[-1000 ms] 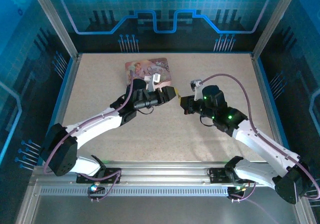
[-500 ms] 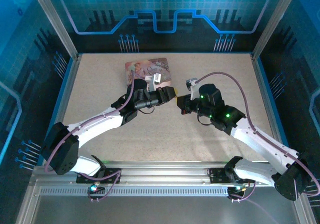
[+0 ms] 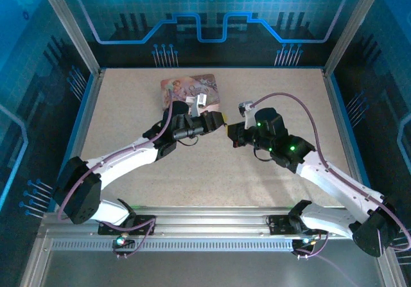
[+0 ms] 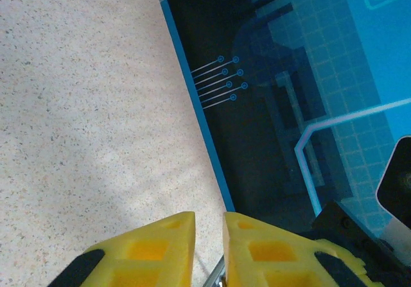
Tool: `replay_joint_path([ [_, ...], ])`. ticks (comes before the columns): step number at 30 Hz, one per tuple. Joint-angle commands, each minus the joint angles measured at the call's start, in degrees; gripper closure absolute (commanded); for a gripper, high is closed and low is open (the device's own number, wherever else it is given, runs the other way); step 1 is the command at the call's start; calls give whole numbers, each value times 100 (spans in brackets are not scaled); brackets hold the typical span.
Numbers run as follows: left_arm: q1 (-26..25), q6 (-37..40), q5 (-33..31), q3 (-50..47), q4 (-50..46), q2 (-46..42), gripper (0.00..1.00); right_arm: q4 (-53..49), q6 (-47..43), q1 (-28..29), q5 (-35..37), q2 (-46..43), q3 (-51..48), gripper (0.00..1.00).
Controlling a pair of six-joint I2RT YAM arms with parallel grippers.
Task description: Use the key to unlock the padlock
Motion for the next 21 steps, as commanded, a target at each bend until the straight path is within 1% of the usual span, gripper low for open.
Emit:
replay_joint_path([
  [1,-23,182,-157,163,-67,-185,82,-56,-99,79,77,3,79,100],
  [2,-16,193,-157,163,-74,-195,83,-66,-111,81,76,7,74,100],
  [7,-23,221,-141,205,-104,-193,100,-38,-93,76,99,-1,62,100],
  [9,-23,243,-144,220,-121,-195,100,-35,-84,74,95,-9,62,100],
  [10,-23,270,-144,216,-123,-195,100,-35,-84,79,103,-10,62,98],
  [11,-22,314,-139,230,-140,-204,100,-35,-84,72,85,-25,62,95],
  [13,-10,500,-144,284,-255,-241,100,-10,-99,-2,-61,-82,32,82],
  [16,28,894,-119,395,-446,-346,100,171,-89,-255,-536,-258,-110,68],
  [19,167,1344,44,490,-487,-489,100,677,138,-785,-1380,-510,-480,50],
  [21,301,1557,231,560,-488,-573,100,1120,338,-1175,-1959,-623,-715,41],
])
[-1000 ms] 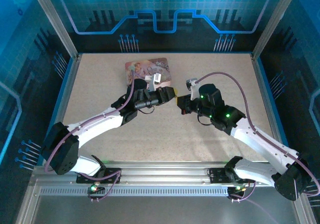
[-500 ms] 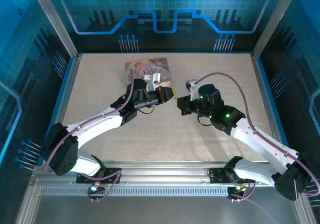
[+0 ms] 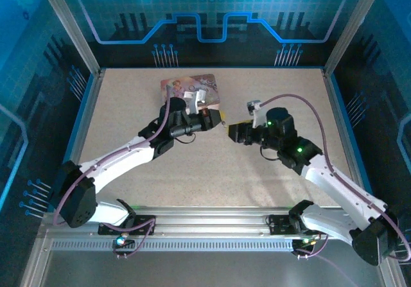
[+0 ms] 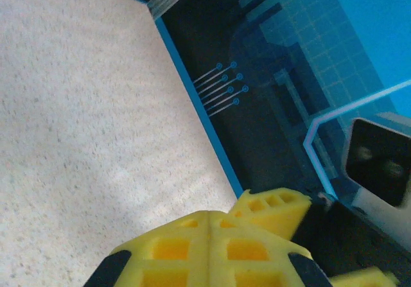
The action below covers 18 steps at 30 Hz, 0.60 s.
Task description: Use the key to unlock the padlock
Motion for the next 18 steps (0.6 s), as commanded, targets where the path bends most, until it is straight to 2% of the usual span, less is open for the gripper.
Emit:
replay_joint_path([
  [1,245,717,330,319,-59,-334,100,918,376,-579,-1211,-235,-382,38],
  [5,540,1185,895,522,-57,-500,100,2627,1081,-1352,-2322,-333,-925,19],
  [7,647,1379,1158,639,-113,-573,100,3318,1271,-1507,-2741,-260,-983,14],
  [12,747,1812,1731,1056,-481,-675,100,4103,1571,-1495,-3580,164,-638,14],
  [18,755,1930,2147,1383,-682,-652,100,4226,1527,-1111,-3848,555,-31,20],
])
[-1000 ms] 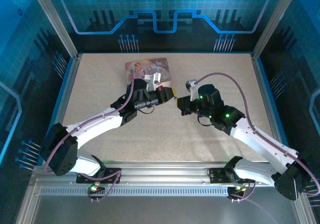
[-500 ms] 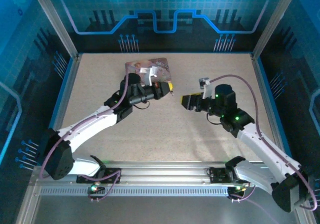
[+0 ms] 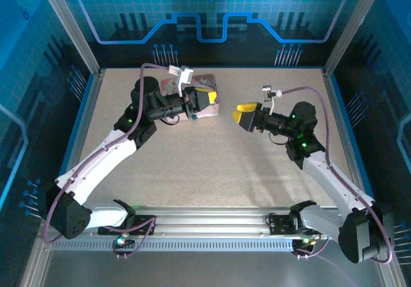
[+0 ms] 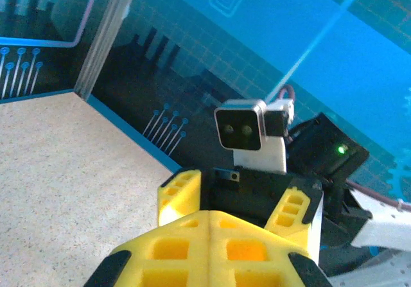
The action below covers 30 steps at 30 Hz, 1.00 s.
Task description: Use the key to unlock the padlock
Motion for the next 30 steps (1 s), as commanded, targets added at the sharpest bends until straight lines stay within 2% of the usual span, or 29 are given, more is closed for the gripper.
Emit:
replay_joint_path([
  [1,26,278,476,262,-213,-105,100,398,-33,301,-427,130,480,20],
  [9,27,215,619,317,-139,0,100,-150,-423,825,-295,512,1121,34],
  [19,23,117,603,213,24,35,100,-253,-379,944,-277,758,1330,52],
  [30,23,130,566,186,7,44,100,-325,-357,1016,-212,877,1434,78],
])
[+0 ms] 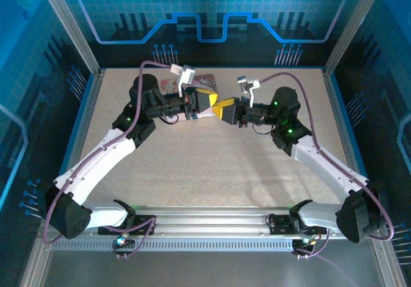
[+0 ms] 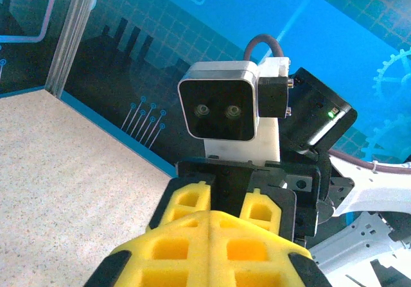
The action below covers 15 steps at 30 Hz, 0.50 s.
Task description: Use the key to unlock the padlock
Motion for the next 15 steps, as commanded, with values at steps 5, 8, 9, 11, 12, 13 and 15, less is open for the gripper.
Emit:
replay_joint_path([
  [5,24,65,103,44,101,38,100,-77,-54,61,97,-47,219,85],
  [8,29,101,103,61,58,39,100,-101,-73,61,107,-82,216,89],
  [9,25,105,102,66,38,38,100,-109,-77,61,102,-93,205,90],
  [11,28,127,94,70,19,38,100,-126,-91,60,107,-120,212,93],
  [12,24,126,94,74,13,33,100,-150,-108,61,111,-128,209,94],
  [13,29,131,94,74,4,36,100,-185,-125,53,114,-145,207,95],
  [15,24,145,85,79,-3,31,100,-281,-195,53,140,-176,220,97],
])
